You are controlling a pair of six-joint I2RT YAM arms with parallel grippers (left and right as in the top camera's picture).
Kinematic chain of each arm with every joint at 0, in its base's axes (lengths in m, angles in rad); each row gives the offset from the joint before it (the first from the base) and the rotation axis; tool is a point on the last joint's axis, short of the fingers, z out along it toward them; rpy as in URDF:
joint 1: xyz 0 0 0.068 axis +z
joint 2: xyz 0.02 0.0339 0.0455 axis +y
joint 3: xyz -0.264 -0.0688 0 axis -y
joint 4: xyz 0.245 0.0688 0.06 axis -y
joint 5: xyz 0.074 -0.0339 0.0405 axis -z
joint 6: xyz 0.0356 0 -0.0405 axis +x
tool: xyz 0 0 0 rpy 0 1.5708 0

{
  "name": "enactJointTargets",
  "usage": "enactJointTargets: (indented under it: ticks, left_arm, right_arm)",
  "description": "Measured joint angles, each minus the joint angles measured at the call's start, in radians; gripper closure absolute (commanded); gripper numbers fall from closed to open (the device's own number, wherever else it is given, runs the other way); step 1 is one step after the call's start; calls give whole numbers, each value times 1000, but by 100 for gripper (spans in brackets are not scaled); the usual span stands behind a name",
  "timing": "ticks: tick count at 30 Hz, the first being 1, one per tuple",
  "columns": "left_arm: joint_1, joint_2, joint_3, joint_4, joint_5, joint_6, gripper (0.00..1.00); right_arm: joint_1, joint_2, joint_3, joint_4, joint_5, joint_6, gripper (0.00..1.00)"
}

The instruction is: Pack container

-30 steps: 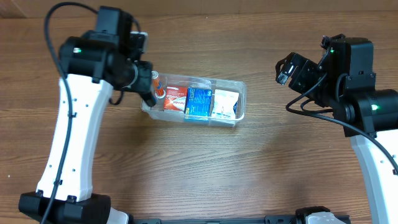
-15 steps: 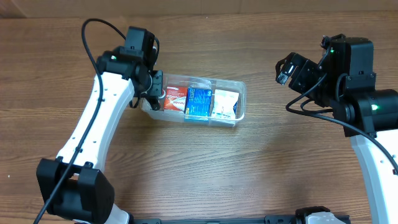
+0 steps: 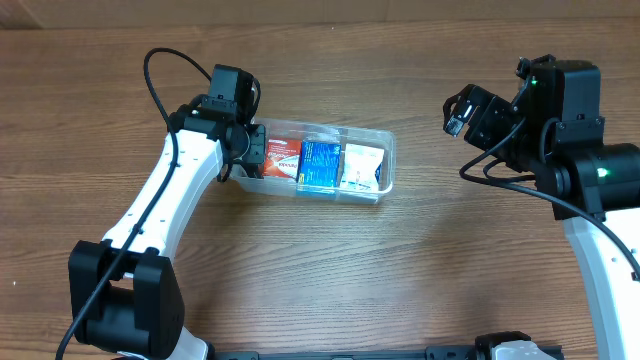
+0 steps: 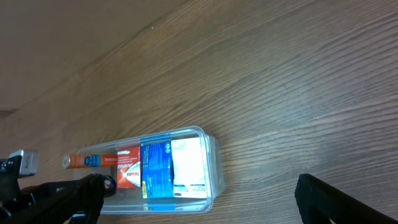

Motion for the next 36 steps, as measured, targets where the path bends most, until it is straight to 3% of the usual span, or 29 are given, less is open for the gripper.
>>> enactJointTargets:
  ticks: [2,6,9,12,18,22,27,29,30,32,33,36]
  left_arm:
    - [0,2,0,8,-2,0,77]
    - [0,40,0,17,-3,-1,55]
    - [0,64,0,28,0,3,28]
    - [-1,63,8,6,3,2,29]
    - [-1,26,224,-268,-11,3,26]
    - [12,-75,405,-448,-29,-1,29]
    - [122,-215,445,-605,-36,-29,28]
    - [200,-272,445,-671,-42,-37,23]
    - [232,-297,445,-693,-47,-41,13]
    - [286,-347,445,-723,-63,-41,8]
    - [306,-367,445,-733,-69,-43,0]
    - [342,-412,445,-768,-77,-43,0]
  right_arm:
    - [0,0,0,0,0,0,0]
    - [0,0,0,0,0,0,0]
    - [0,0,0,0,0,0,0]
    - [0,0,0,0,1,0,0]
    - [0,0,0,0,0,0,0]
    - [0,0,0,0,0,0,0]
    - [0,0,0,0,0,0,0]
    - [0,0,0,0,0,0,0]
    - [0,0,0,0,0,0,0]
    - [0,0,0,0,0,1,0]
    - [0,0,0,0,0,0,0]
    - [0,0,0,0,0,0,0]
